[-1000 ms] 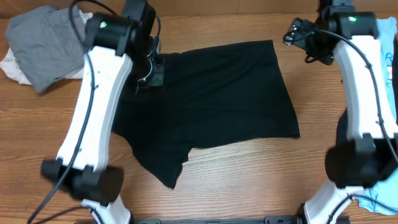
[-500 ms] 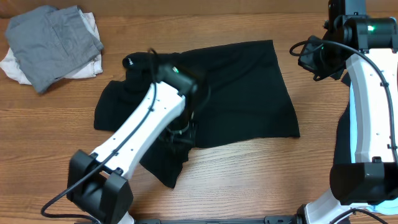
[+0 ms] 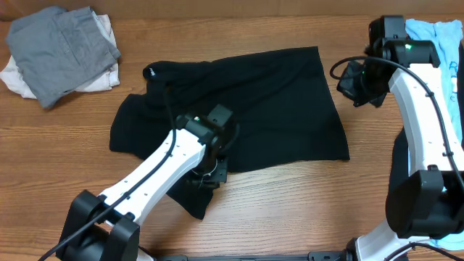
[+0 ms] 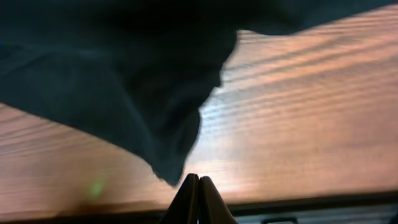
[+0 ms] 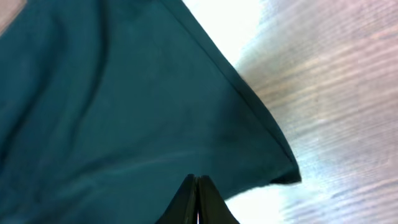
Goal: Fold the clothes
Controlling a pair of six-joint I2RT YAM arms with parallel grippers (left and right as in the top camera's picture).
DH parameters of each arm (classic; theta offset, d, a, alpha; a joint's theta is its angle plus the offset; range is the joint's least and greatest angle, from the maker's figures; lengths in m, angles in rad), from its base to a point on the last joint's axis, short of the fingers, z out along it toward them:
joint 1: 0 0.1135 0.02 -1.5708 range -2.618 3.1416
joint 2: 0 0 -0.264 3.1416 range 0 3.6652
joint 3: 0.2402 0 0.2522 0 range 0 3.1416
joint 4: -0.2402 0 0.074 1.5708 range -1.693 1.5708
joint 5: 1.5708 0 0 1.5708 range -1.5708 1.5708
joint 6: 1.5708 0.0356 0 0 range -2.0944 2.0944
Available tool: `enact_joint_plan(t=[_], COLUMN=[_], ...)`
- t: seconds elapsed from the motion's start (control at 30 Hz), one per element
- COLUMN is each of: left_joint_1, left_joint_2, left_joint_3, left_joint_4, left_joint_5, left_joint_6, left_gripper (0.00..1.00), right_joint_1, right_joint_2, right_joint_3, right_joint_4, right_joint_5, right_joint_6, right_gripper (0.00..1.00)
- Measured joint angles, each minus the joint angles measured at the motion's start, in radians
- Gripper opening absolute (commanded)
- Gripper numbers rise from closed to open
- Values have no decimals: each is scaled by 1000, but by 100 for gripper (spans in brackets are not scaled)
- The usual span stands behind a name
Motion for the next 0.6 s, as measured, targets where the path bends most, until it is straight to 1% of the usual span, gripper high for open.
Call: enact_joint_plan(t=[0.1, 0.23, 0.43, 0.6], left_joint_1=[24, 52, 94, 96], left_joint_2=[0, 0, 0, 0], left_joint_3=[-78, -147, -180, -203], left_joint_4=[53, 102, 159, 186], left_joint_5=[6, 10, -2, -10], left_joint_6=[0, 1, 2, 3], left_gripper=[5, 6, 7, 6], right_joint_1=[-12, -11, -11, -11], right_joint_2=[0, 0, 0, 0], right_joint_3=[-58, -154, -313, -435], right_joint_4=[19, 90, 208, 320], right_joint_5=[-12, -41, -74, -116], right_joint_6=[3, 9, 69, 105], right_gripper=[4, 4, 4, 4])
